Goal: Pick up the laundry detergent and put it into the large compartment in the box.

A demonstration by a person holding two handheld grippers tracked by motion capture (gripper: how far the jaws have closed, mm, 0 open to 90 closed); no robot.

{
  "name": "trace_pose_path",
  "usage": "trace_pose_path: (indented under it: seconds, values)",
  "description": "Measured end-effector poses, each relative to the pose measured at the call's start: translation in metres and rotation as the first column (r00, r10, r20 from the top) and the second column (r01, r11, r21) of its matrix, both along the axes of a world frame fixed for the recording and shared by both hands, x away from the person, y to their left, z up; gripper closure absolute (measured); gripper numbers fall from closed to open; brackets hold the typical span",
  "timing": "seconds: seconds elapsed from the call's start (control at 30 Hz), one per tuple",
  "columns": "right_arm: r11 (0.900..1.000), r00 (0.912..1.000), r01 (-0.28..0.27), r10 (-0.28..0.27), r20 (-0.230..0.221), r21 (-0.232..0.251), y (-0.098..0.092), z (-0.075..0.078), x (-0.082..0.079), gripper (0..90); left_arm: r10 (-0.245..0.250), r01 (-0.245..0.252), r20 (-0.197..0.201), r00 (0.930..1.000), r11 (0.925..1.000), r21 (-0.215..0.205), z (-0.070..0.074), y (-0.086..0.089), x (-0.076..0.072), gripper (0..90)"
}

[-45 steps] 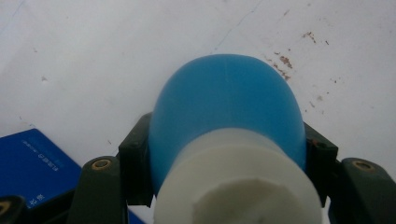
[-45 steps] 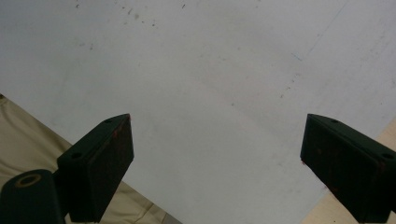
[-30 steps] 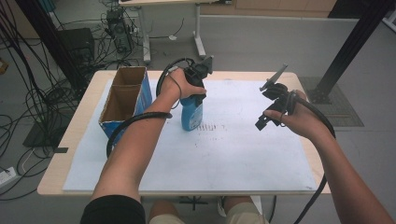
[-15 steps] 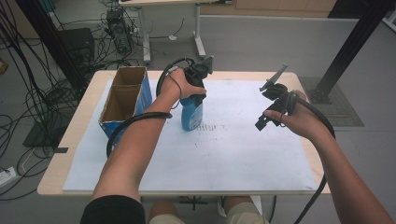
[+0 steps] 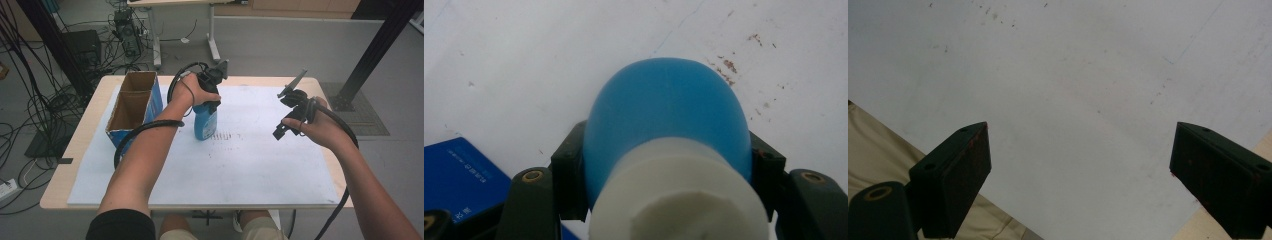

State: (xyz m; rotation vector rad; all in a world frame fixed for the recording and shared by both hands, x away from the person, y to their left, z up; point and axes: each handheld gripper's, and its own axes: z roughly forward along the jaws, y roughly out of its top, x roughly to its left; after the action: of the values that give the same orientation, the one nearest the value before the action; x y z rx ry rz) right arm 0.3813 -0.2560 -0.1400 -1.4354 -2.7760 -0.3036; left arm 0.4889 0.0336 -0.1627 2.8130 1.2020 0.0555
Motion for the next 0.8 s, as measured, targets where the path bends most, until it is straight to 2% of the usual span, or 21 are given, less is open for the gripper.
trace_pose_path:
  seconds: [0.8]
  values:
    - [1.000,1.0000,-0.001,0.001,-0.001,-0.001,-0.0013,0.0007,0.0002,9.6,0.005,-0.005,-0.004,1.0000,0.9999,0.009,0.0004,-0.0023,0.0005,37.8]
